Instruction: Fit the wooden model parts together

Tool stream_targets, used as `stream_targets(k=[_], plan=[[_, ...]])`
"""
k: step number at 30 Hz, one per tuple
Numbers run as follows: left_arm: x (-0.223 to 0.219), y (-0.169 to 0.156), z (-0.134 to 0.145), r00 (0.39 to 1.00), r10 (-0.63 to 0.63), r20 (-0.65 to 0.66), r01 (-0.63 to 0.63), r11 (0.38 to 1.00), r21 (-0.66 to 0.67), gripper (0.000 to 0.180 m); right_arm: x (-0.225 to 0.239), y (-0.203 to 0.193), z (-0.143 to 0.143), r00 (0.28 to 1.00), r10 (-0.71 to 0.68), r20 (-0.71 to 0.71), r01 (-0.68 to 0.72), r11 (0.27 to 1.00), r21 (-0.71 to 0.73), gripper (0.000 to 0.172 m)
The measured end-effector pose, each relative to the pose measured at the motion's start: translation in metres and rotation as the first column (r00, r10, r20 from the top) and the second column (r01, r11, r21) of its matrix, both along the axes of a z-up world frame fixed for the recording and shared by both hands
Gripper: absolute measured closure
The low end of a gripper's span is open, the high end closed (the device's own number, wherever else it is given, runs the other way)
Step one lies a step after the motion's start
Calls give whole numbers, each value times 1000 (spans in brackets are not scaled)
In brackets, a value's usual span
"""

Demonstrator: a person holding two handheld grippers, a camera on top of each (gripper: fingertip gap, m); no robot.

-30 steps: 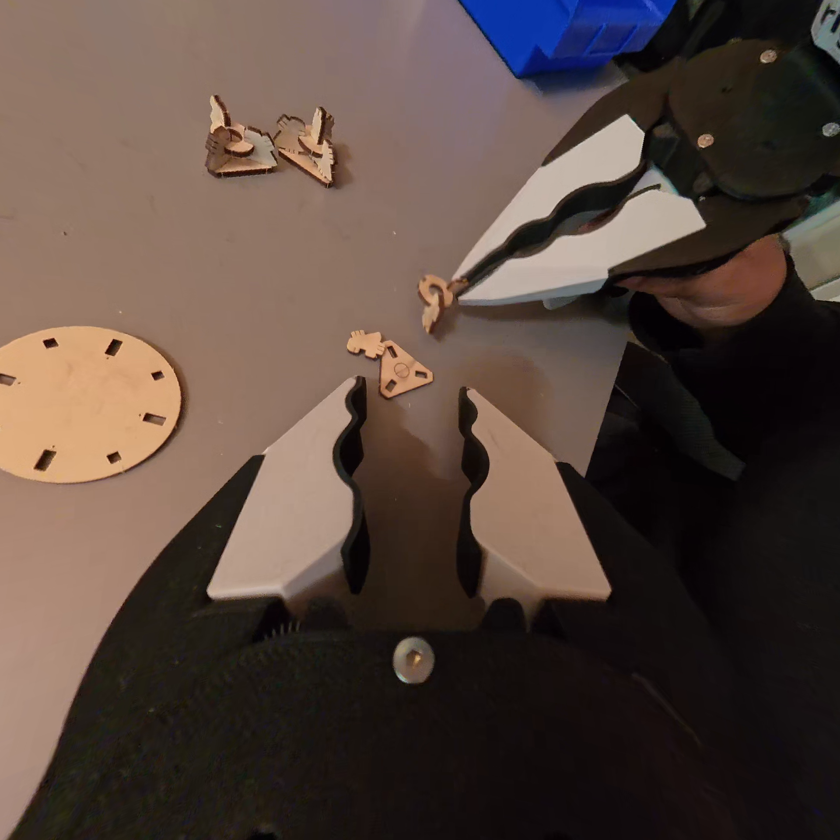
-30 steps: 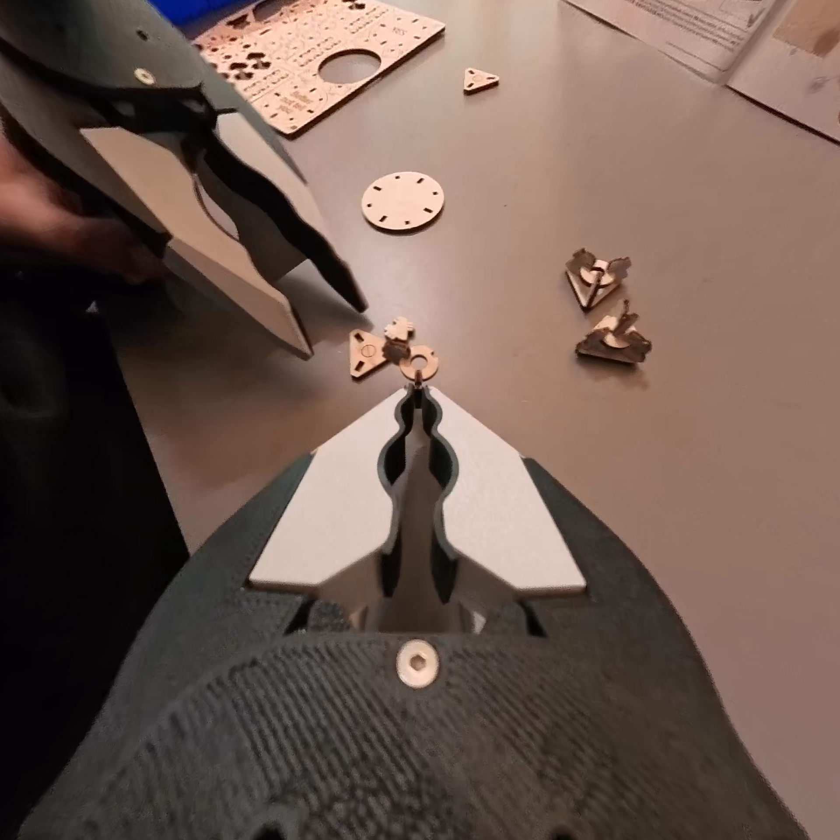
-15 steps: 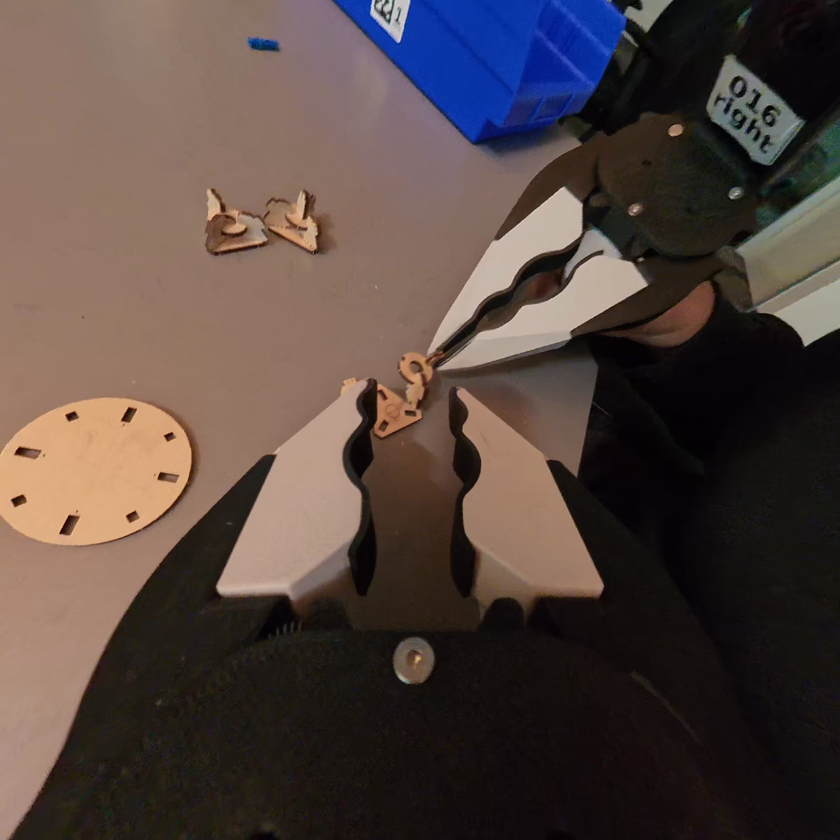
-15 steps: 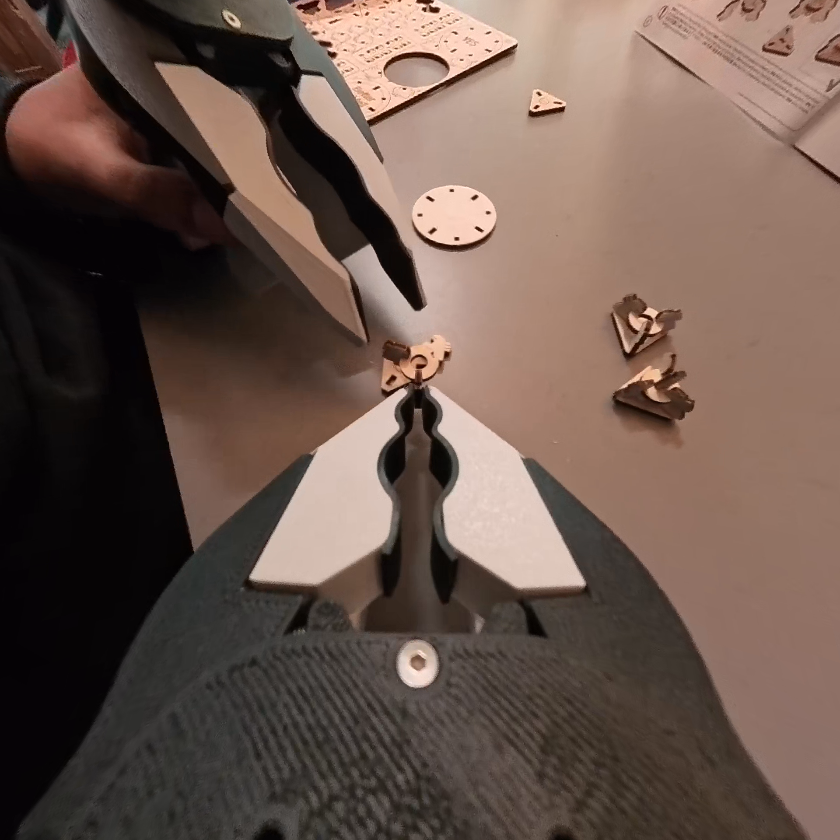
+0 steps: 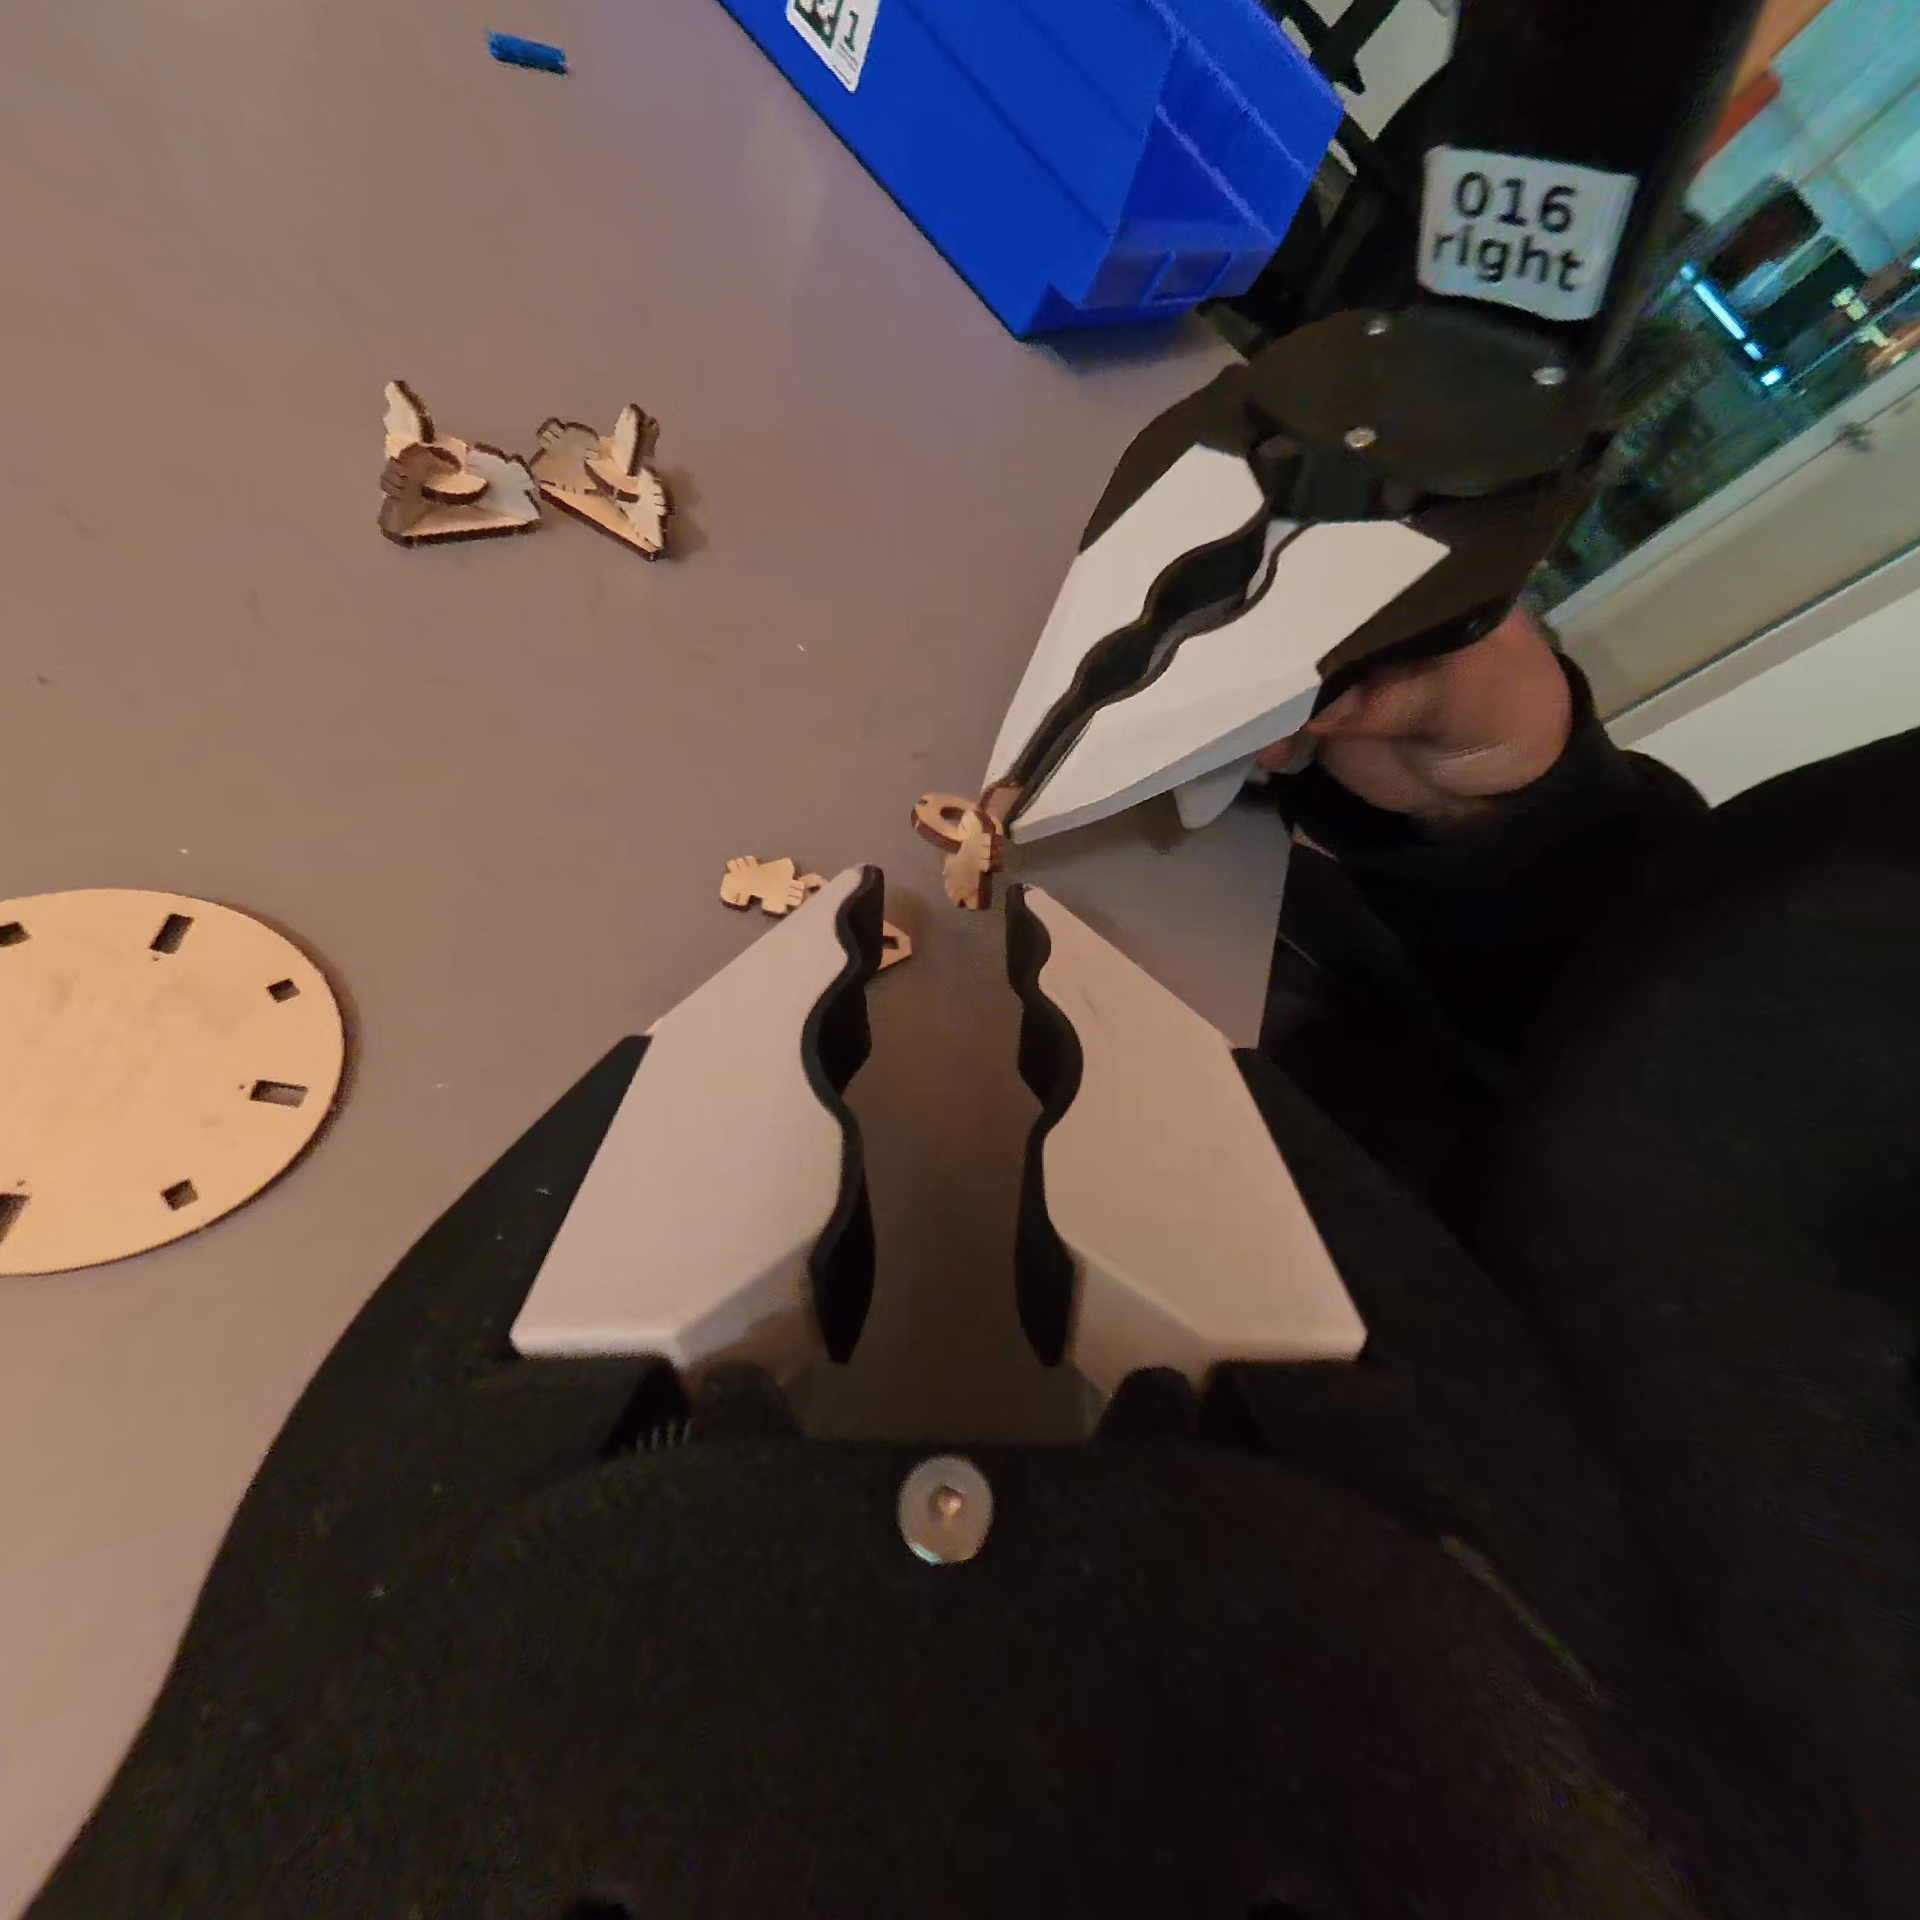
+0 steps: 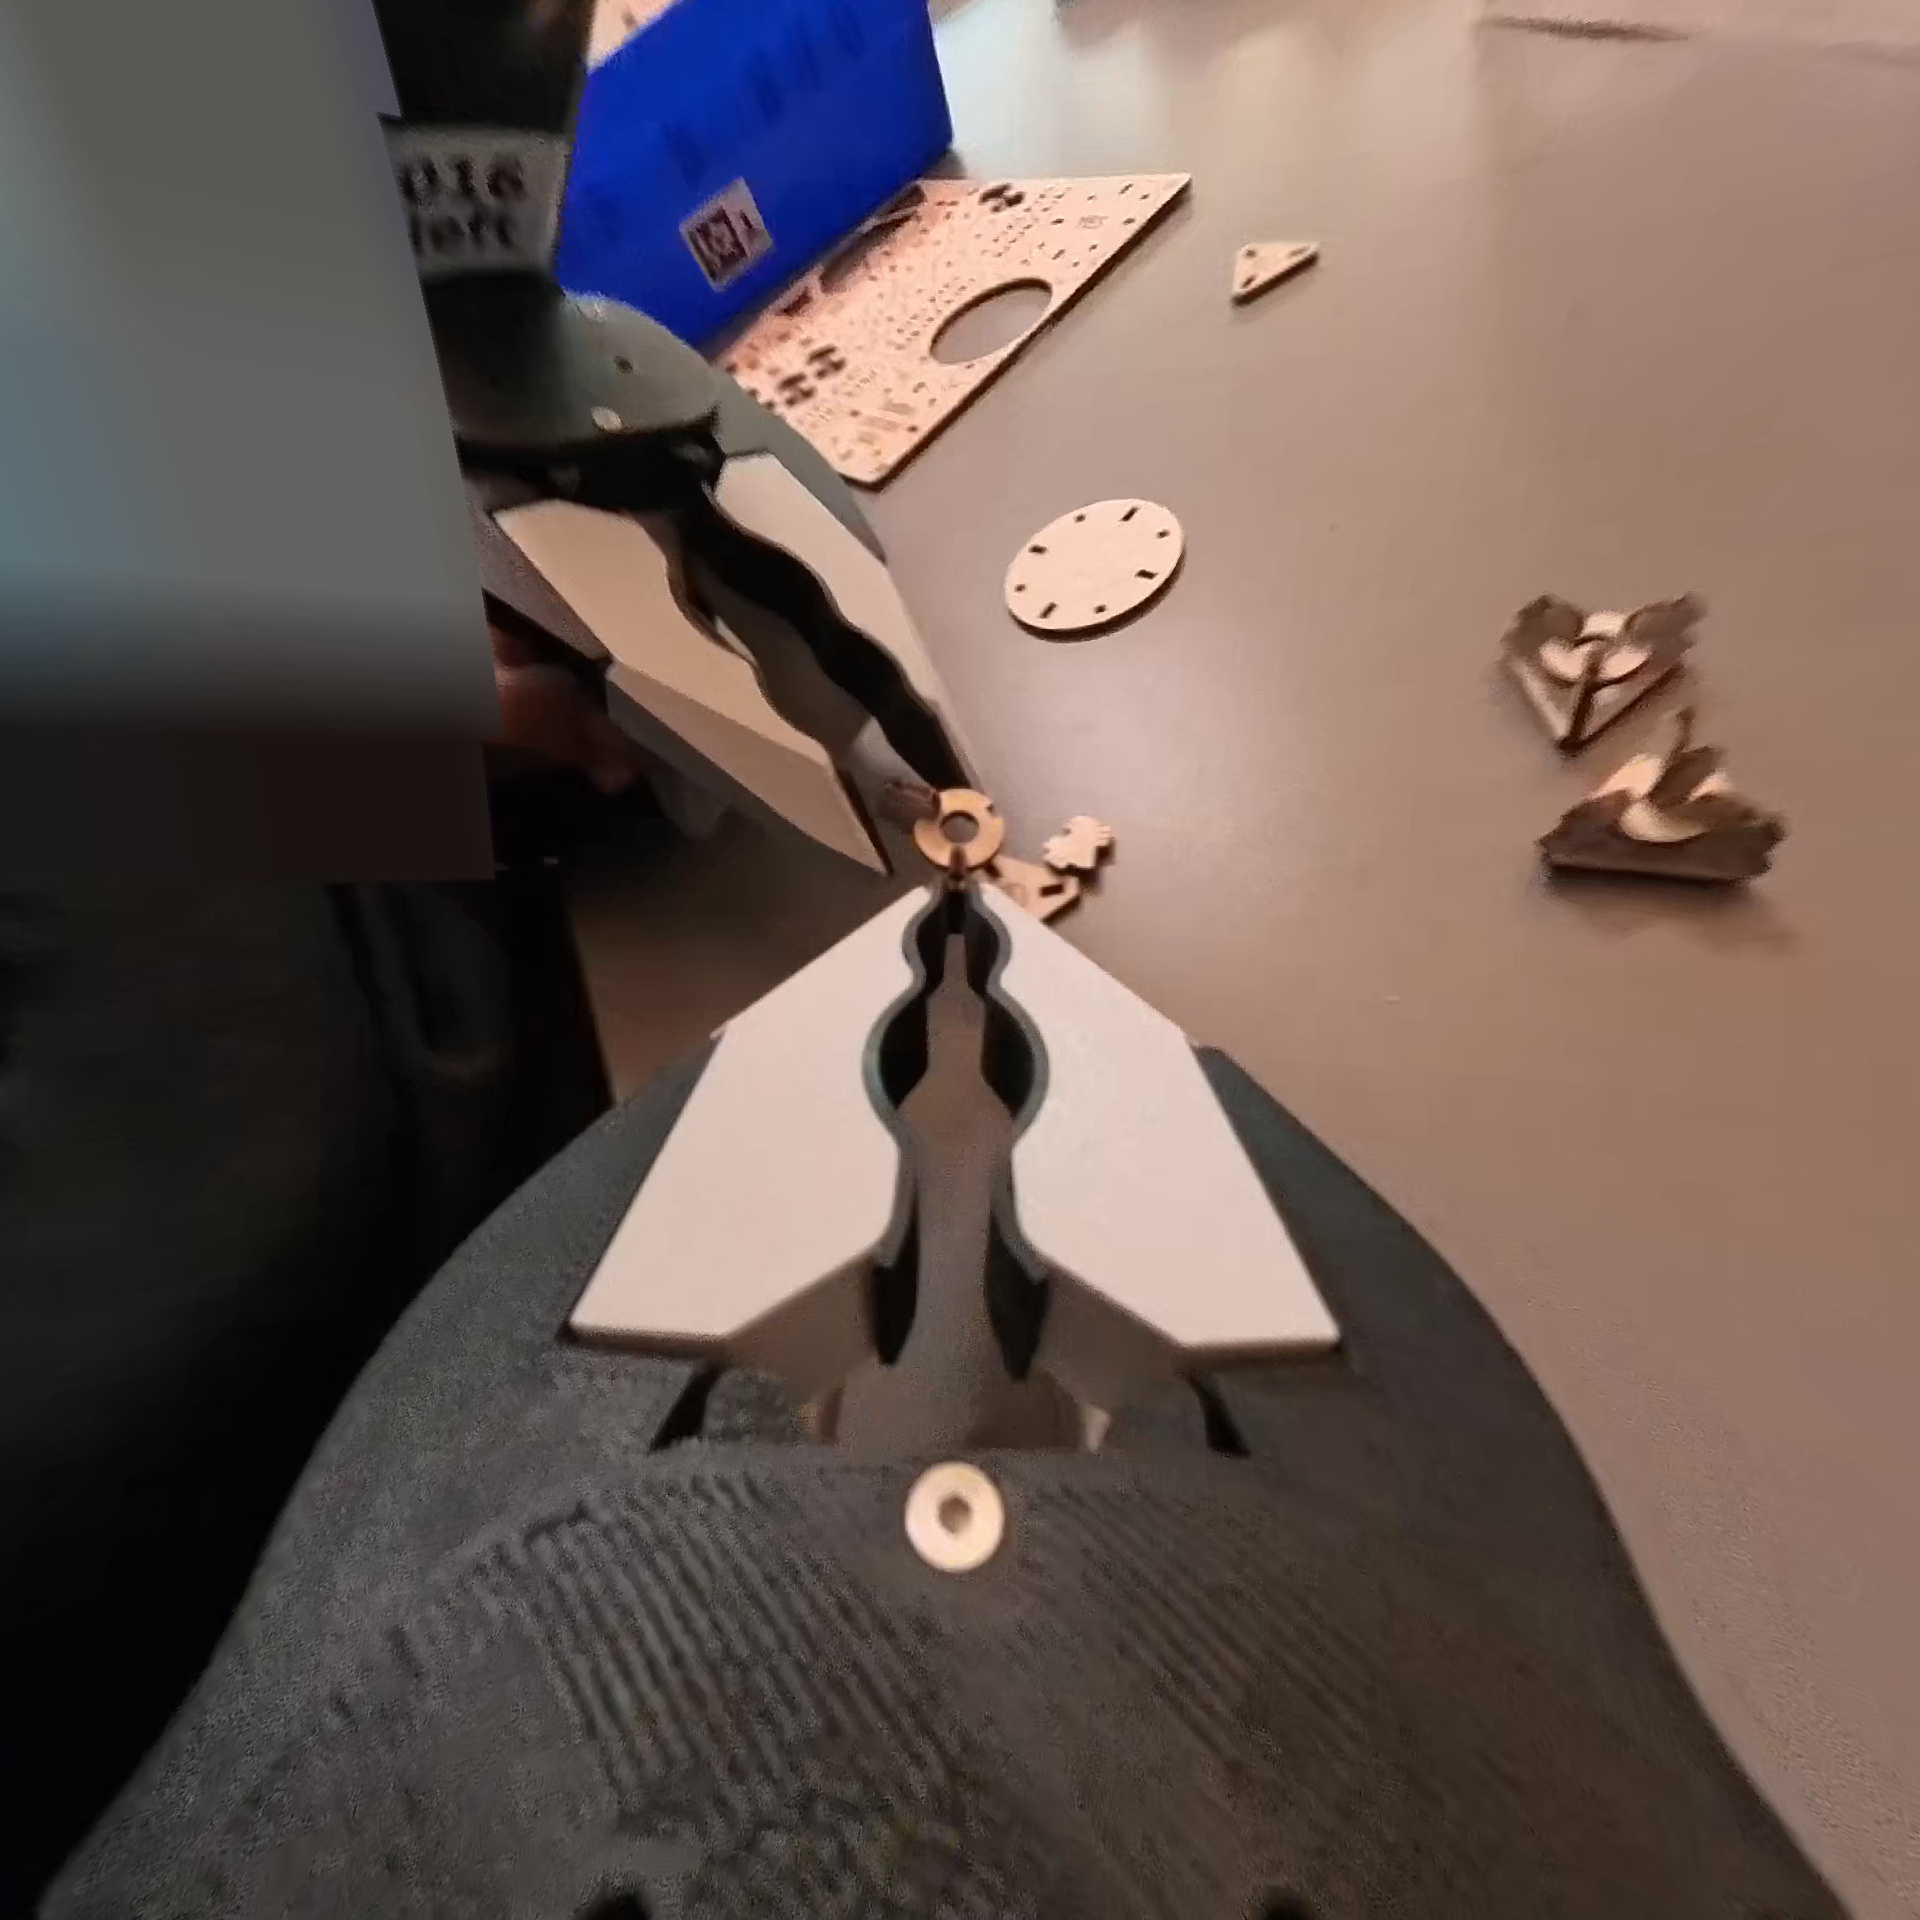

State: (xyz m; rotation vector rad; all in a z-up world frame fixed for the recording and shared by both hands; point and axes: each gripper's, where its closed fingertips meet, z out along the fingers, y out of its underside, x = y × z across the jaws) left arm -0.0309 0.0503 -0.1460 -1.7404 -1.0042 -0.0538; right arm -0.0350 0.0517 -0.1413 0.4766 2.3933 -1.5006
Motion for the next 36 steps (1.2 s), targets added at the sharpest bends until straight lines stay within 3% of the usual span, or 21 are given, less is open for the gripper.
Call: stream_targets(k=[6,11,16,26,36], plan=[[2,5,5,1000,-13,-10,14,999,37,151,4,-1,11,971,11,237,16,993,-114,171],[4,12,19,999,-35,-9,36,984,175,144,4,1,19,951,43,306,17,982,-189,171],[1,10,27,1000,-14,-16,18,969,247,147,7,0,15,964,40,264,1,988,-153,171],[1,8,22,999,-2,-33,8,982,188,161,11,-2,13,983,42,179,-24,995,-100,171],[3,8,19,998,0,-68,9,993,118,164,11,-1,13,991,34,130,-23,996,-87,171]])
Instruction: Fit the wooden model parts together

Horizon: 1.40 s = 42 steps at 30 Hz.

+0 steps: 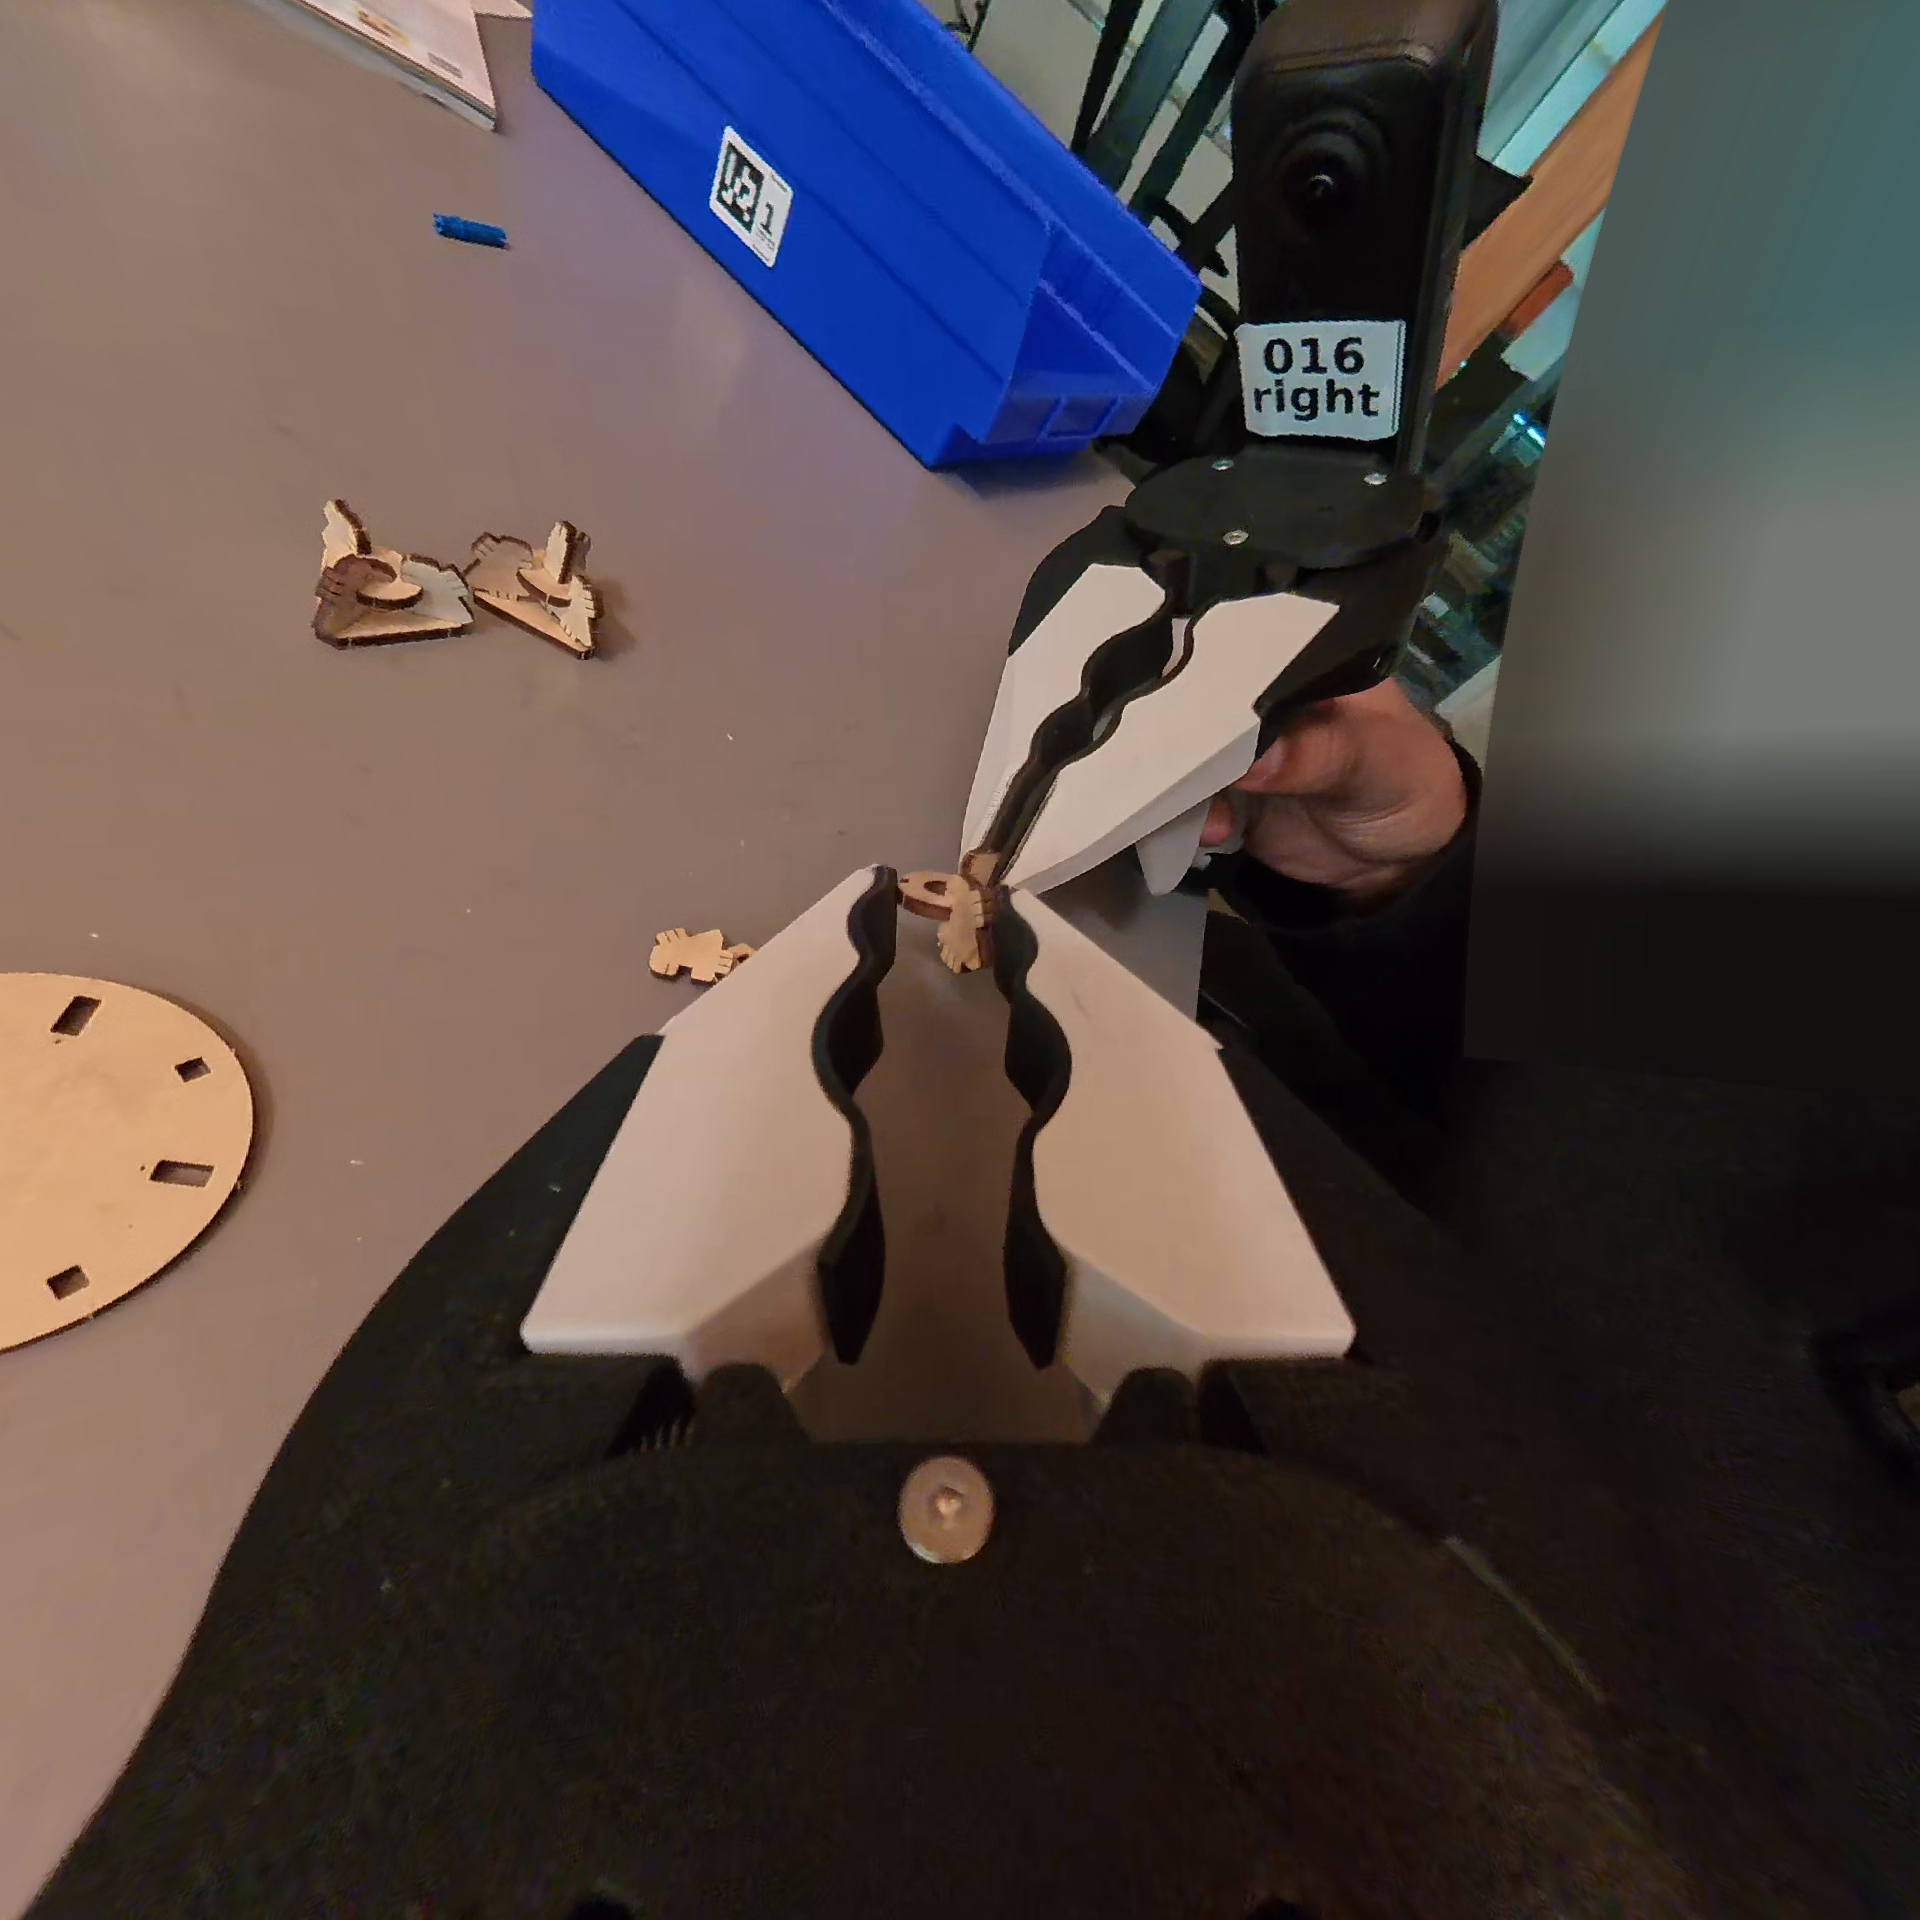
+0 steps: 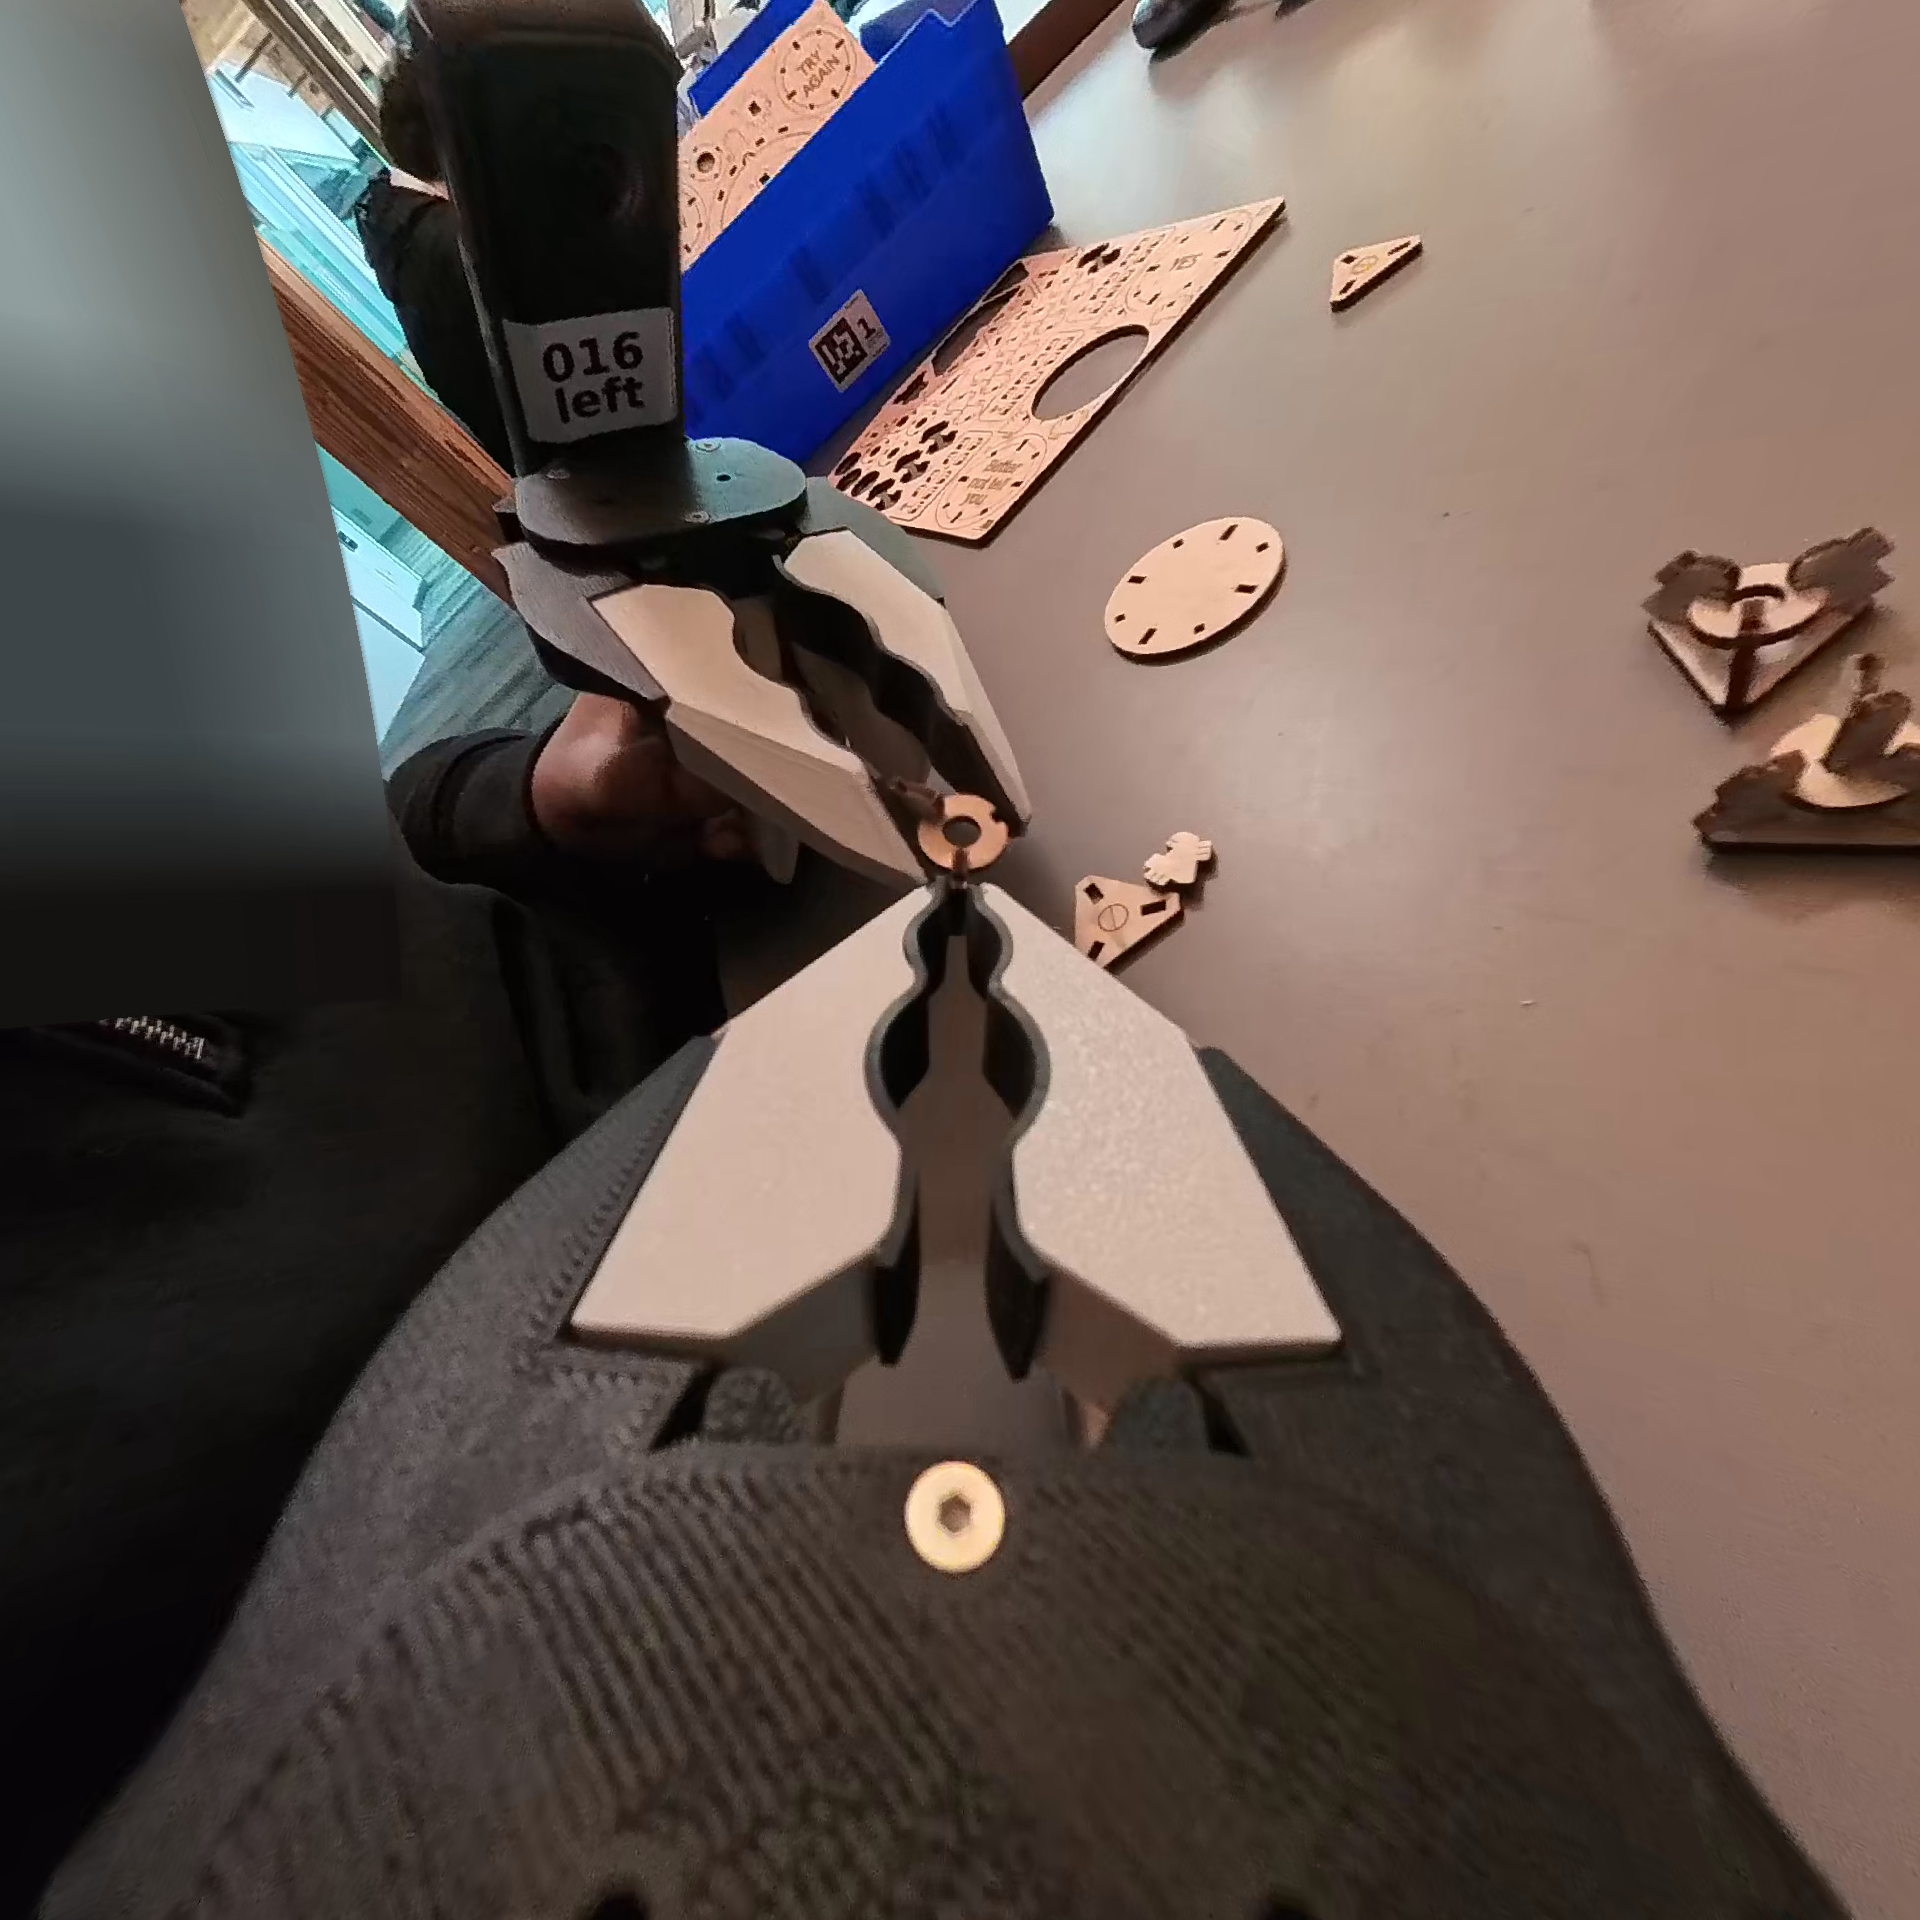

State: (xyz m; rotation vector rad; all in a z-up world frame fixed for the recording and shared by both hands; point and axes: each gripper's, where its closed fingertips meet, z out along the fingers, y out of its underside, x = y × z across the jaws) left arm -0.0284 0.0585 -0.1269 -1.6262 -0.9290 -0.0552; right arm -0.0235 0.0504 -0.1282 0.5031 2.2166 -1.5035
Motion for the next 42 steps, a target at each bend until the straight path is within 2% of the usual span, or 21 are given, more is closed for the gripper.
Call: stream_targets(k=[18,21,23,24,25,27,30,33,36,37,40,42], plan=[[-1,0,-4,998,34,52,-35,999,18,165,-2,0,-2,998,-37,58,37,999,-7,172],[-1,-1,-2,998,26,64,-30,998,53,165,-2,-2,0,998,-32,52,33,999,-20,172],[-2,-2,3,996,11,87,-21,992,124,165,-4,-2,6,999,-35,13,35,998,-56,170],[-2,-2,5,994,3,110,-22,986,168,165,-7,-1,10,999,-42,-17,41,997,-71,161],[-3,-3,7,991,-3,135,-26,977,211,165,-10,0,13,997,-51,-54,47,996,-81,143],[-4,-8,8,982,-14,188,-42,956,290,165,-16,5,20,984,-70,-167,54,994,-95,132],[-6,-14,11,966,-43,257,-63,919,389,165,-18,9,27,907,-62,-416,18,994,-108,127],[-6,-14,7,954,-65,294,-59,918,393,165,-10,5,23,733,2,-680,-45,998,-45,124],[-3,-10,3,947,-89,310,-34,928,370,165,-4,-1,15,571,60,-819,-67,997,27,129],[-3,-9,2,945,-92,313,-30,931,364,165,-3,-3,14,547,74,-834,-82,996,35,132],[-1,-8,0,942,-99,319,-21,936,350,165,1,-6,9,551,125,-825,-132,989,62,135],[-1,-7,-1,941,-102,323,-17,938,347,165,0,-6,4,523,158,-838,-140,985,98,139]])
